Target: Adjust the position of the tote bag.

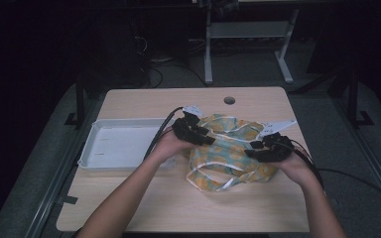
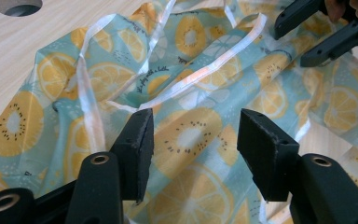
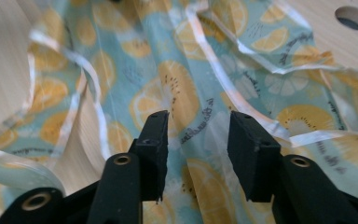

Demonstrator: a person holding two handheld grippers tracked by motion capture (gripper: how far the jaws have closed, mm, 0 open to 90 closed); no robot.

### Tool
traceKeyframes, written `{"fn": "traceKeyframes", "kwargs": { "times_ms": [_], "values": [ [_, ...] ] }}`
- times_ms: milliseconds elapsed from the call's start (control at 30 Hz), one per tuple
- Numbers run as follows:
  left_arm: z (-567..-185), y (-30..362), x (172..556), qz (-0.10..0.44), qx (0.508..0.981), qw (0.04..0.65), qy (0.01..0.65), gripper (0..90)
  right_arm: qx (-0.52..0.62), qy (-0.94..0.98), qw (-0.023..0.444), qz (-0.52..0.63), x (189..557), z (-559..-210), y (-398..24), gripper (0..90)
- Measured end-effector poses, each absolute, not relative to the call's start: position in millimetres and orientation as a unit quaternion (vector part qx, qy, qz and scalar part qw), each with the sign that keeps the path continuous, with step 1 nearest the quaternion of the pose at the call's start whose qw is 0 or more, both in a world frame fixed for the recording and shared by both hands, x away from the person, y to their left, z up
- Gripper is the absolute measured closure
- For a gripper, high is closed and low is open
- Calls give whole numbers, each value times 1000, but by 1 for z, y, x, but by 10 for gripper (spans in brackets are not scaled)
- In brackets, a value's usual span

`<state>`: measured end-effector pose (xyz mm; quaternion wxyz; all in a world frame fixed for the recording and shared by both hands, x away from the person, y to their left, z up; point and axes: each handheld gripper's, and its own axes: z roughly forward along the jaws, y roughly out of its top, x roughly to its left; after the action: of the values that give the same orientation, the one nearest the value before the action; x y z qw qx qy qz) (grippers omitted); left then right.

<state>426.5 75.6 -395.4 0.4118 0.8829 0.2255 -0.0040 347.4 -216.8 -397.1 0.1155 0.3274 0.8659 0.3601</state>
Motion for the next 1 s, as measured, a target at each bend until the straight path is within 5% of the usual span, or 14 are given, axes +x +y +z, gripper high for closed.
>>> {"fn": "traceKeyframes", "kwargs": {
  "times_ms": [133, 367, 1000],
  "values": [
    [-394, 74, 425, -3, 882, 415, 223, 454, 324, 873, 123, 342, 351, -404, -211, 627],
    [-394, 69, 413, -10, 883, 421, 210, 462, 323, 878, 118, 334, 354, -408, -210, 892],
    [-416, 48, 385, 7, 909, 386, 157, 469, 349, 857, 114, 362, 359, -404, -217, 897]
  ]
}}
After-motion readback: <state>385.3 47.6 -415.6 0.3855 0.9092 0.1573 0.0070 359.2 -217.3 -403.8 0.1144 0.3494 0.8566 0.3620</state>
